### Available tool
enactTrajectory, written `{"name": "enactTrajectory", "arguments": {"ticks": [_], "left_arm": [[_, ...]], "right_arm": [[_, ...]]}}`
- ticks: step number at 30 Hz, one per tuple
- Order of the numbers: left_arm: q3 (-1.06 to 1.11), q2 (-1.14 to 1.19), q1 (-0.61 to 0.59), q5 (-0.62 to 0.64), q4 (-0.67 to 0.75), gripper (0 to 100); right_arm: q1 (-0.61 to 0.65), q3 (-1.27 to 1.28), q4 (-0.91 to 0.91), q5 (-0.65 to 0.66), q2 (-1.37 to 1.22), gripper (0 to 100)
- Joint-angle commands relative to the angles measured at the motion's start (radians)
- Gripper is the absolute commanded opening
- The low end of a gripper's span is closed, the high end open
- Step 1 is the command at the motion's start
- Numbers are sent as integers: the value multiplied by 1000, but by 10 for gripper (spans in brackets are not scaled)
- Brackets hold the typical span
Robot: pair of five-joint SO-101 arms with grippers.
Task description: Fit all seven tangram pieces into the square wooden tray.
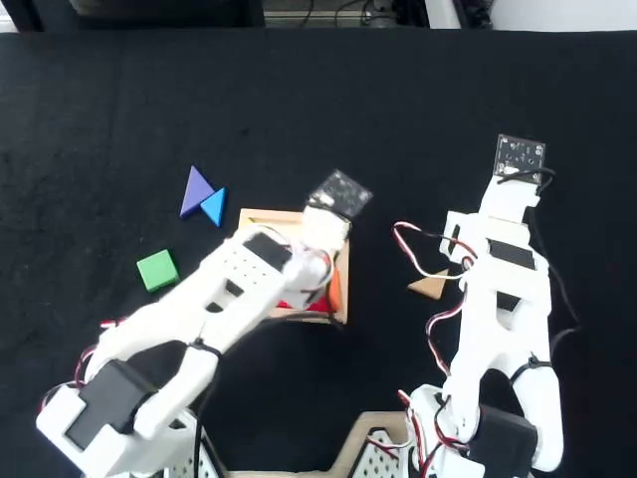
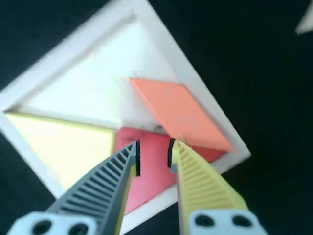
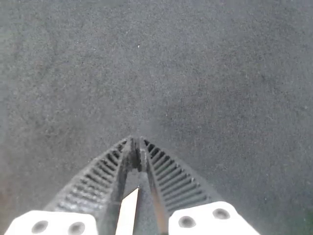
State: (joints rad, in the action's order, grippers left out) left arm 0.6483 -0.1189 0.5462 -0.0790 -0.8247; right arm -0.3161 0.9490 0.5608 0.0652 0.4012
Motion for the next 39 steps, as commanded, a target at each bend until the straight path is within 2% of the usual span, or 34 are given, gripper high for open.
{"name": "enactTrajectory", "arguments": {"ticks": [1, 6, 14, 23, 29, 39], "left_arm": [[-67, -5, -25, -12, 6, 127], [-54, -5, -31, -12, 2, 127], [-47, -15, 8, -12, -127, 127], [1, -3, 53, -6, -2, 127], [4, 2, 76, -6, 5, 127], [-71, 135, 58, -6, -6, 127]], "right_arm": [[14, -18, -15, 11, 27, 11], [14, -18, -15, 11, 27, 11], [14, -18, -15, 11, 27, 11], [14, -18, -15, 11, 27, 11], [14, -18, -15, 12, 27, 11], [14, -18, -15, 12, 27, 11]]}}
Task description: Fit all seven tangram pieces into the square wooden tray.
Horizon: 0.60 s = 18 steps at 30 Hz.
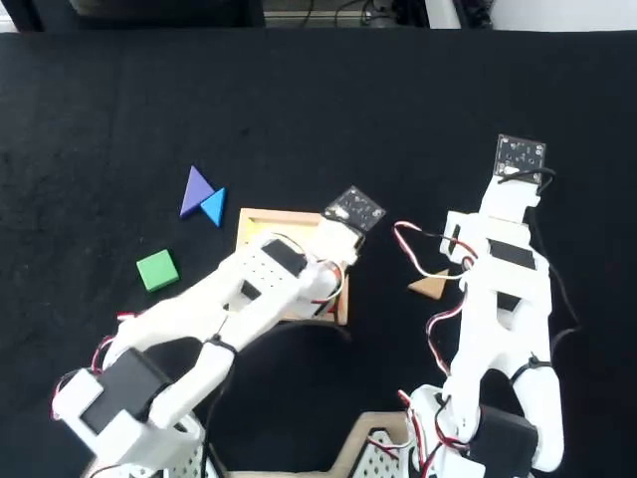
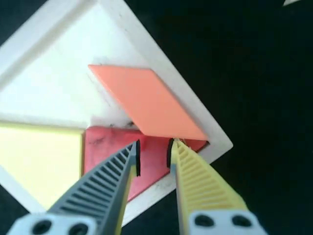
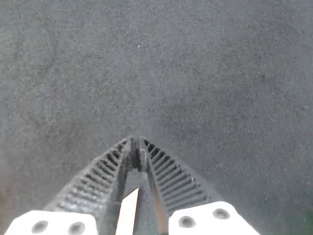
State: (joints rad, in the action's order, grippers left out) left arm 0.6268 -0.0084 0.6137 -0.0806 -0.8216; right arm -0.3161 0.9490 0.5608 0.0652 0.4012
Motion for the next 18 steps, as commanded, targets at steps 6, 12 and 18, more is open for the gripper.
{"name": "enactTrajectory", "arguments": {"ticks": [6, 12, 18], "left_arm": [[-90, -35, -12, -6, -103, 124], [-94, -157, -68, -12, -107, 127], [-99, -123, -179, -11, 23, 127]], "right_arm": [[14, -18, -15, 12, 27, 11], [14, -18, -15, 12, 27, 11], [14, -18, -15, 12, 27, 11]]}}
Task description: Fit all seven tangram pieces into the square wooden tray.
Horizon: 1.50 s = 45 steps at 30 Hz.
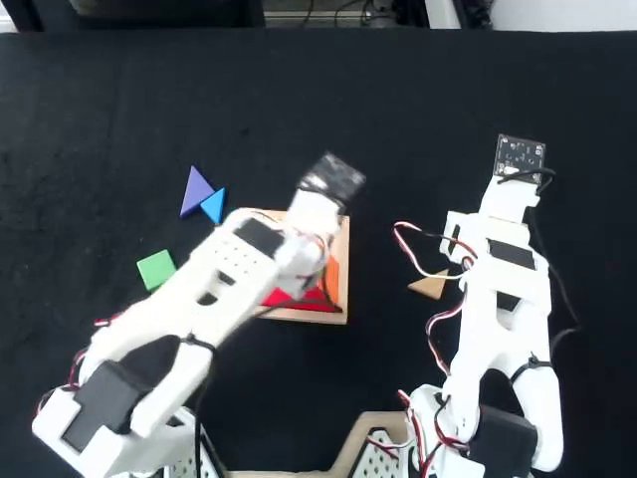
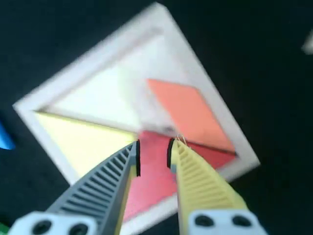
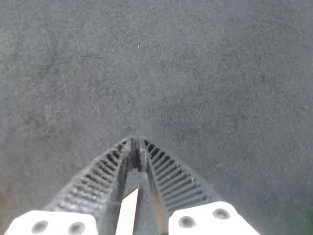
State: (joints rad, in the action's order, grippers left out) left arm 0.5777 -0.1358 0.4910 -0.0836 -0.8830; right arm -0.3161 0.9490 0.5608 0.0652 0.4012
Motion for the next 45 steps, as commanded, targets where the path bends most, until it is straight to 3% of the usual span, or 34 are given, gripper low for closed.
{"name": "enactTrajectory", "arguments": {"ticks": [1, 7, 22, 45], "left_arm": [[-50, 31, -56, -8, 98, 127], [-81, 180, -68, -8, 192, 127], [-114, 209, -30, -64, -25, 126], [-179, 180, -76, -58, 9, 126]], "right_arm": [[14, -18, -15, 12, 27, 11], [14, -18, -15, 12, 27, 11], [14, -18, -15, 12, 27, 11], [14, -18, -15, 12, 27, 11]]}}
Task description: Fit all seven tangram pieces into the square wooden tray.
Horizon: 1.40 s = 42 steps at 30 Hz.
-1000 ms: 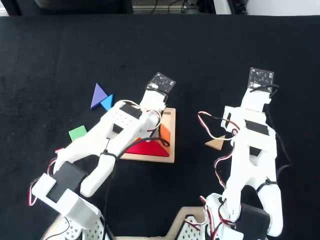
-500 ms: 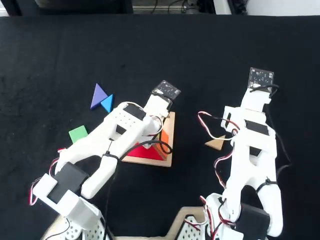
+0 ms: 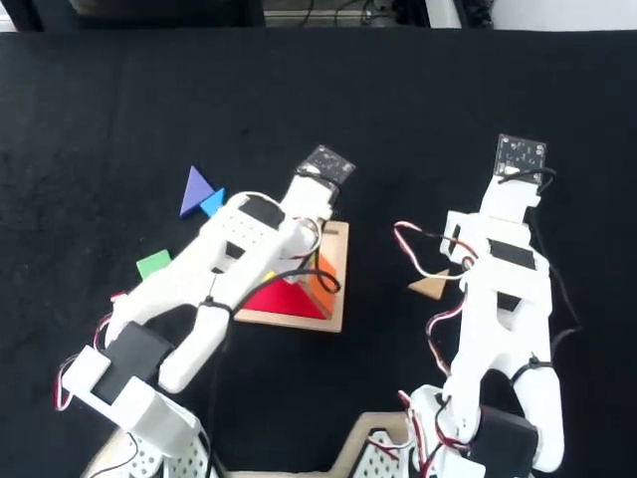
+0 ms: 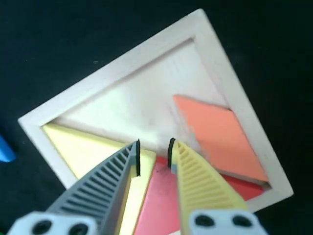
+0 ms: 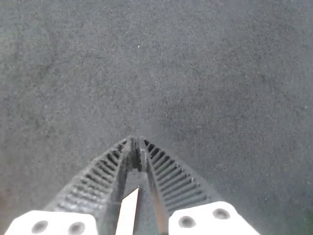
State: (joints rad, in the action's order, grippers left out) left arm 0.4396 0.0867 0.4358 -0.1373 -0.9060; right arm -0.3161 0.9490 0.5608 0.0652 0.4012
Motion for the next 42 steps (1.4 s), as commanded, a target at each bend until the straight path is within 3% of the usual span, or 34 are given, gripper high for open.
{"name": "enactTrajectory", "arguments": {"ticks": [1, 7, 18, 23, 33, 42], "left_arm": [[-38, -43, -19, -3, 61, 126], [-22, -32, 16, -3, 184, 127], [-140, 149, 27, -3, 183, 127], [-145, 161, 30, -3, 160, 125], [-131, 44, 36, -3, -77, 123], [25, -77, 157, 2, -11, 123]], "right_arm": [[14, -18, -15, 12, 27, 11], [14, -18, -14, 12, 27, 11], [14, -18, -14, 12, 27, 11], [14, -18, -15, 12, 27, 11], [14, -18, -15, 12, 27, 11], [14, -18, -15, 12, 27, 11]]}}
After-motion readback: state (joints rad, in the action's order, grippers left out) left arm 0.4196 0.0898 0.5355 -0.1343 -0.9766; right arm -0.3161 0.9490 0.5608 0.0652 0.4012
